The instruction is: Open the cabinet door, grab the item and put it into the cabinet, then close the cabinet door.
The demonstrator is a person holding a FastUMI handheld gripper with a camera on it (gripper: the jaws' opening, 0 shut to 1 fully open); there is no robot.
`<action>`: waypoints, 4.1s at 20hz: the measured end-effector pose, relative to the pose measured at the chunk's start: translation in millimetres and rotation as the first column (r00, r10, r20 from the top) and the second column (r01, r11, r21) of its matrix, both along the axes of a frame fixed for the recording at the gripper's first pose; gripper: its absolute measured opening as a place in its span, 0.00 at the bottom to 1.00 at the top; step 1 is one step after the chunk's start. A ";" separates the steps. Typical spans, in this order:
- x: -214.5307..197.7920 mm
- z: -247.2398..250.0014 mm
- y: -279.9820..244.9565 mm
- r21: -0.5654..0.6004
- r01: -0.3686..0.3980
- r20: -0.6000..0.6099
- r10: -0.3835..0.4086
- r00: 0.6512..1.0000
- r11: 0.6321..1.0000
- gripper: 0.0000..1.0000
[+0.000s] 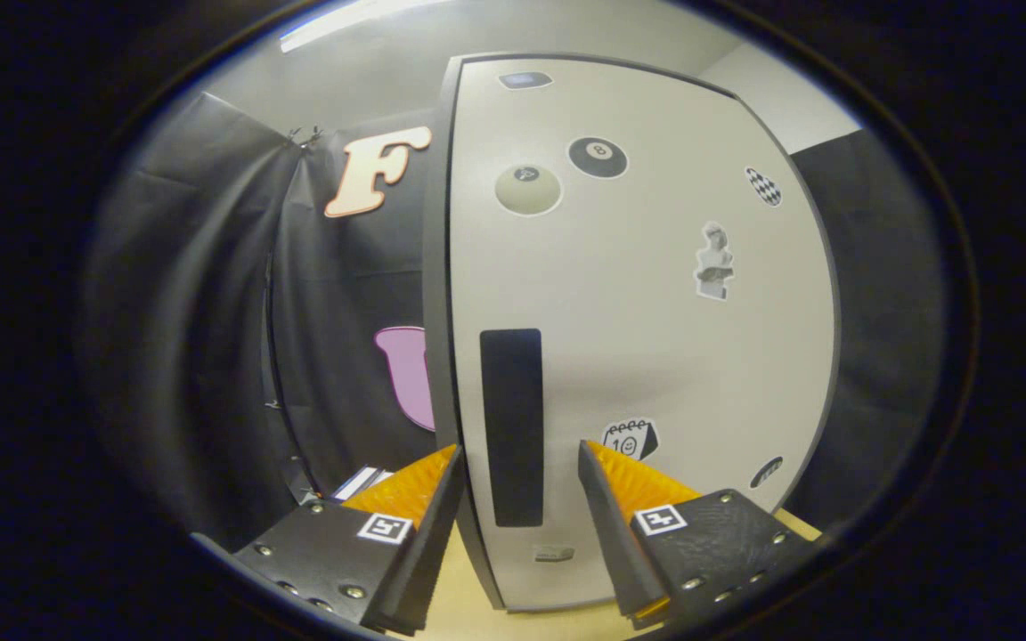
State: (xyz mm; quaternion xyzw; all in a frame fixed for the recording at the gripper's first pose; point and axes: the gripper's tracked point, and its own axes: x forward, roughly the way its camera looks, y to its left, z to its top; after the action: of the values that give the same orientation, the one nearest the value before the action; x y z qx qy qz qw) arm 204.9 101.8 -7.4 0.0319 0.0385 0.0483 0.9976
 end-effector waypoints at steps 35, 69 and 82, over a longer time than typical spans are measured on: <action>-183.4 14.0 -132.9 0.070 0.107 -0.078 -0.101 0.992 0.992 0.16; -233.0 19.2 -401.0 0.022 0.053 -0.076 -0.051 0.996 0.998 0.08; -304.1 69.1 -350.9 0.056 0.146 0.072 -0.150 0.986 0.988 0.09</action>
State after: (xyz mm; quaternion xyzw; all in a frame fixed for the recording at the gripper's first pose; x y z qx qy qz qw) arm -99.2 -249.2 61.8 0.0581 -0.0031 -0.0237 0.9980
